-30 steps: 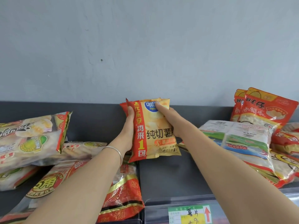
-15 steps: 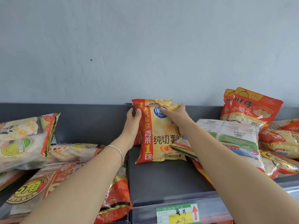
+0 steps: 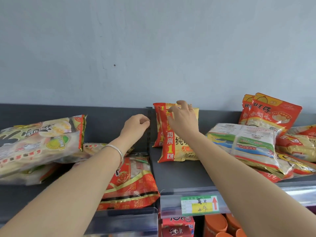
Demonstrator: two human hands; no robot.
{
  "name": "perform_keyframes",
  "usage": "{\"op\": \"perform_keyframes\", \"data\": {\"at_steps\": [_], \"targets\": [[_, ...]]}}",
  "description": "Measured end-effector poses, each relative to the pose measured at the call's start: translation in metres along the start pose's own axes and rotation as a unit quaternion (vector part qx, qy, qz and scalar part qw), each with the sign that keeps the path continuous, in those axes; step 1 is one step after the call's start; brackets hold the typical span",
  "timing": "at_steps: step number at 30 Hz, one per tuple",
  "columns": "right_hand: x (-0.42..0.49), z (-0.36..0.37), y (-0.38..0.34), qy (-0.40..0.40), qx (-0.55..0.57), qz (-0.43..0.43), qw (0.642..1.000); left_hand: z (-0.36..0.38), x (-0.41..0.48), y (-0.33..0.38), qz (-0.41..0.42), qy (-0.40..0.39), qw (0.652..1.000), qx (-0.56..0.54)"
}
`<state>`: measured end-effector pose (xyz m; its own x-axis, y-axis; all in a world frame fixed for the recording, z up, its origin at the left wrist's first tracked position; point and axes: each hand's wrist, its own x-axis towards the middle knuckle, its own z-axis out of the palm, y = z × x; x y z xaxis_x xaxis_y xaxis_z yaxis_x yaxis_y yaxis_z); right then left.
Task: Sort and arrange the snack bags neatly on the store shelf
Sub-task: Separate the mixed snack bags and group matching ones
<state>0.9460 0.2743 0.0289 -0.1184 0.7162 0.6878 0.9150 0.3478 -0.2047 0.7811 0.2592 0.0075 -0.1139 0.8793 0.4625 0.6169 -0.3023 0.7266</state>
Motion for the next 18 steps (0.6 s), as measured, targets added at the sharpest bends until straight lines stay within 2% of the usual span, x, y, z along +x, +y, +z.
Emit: {"op": "perform_keyframes", "data": {"at_steps": [3, 6, 12, 15, 18], "targets": [[-0.006, 0.01, -0.033, -0.029, 0.011, -0.086, 0.996, -0.034, -0.01, -0.017, 0.024, -0.018, 0.994, 0.103], [-0.011, 0.026, -0.063, -0.1, 0.026, -0.139, 0.985, -0.068, -0.02, -0.034, 0.037, -0.008, 0.978, 0.207], [-0.022, 0.055, -0.11, -0.306, 0.062, -0.125, 0.942, -0.119, -0.035, -0.07, 0.077, 0.032, 0.936, 0.342], [-0.024, 0.069, -0.132, -0.329, 0.051, -0.1, 0.938, -0.133, -0.041, -0.089, 0.064, 0.04, 0.928, 0.366], [-0.025, 0.084, -0.155, -0.349, 0.004, -0.089, 0.933, -0.142, -0.046, -0.107, 0.043, 0.013, 0.924, 0.381]]}}
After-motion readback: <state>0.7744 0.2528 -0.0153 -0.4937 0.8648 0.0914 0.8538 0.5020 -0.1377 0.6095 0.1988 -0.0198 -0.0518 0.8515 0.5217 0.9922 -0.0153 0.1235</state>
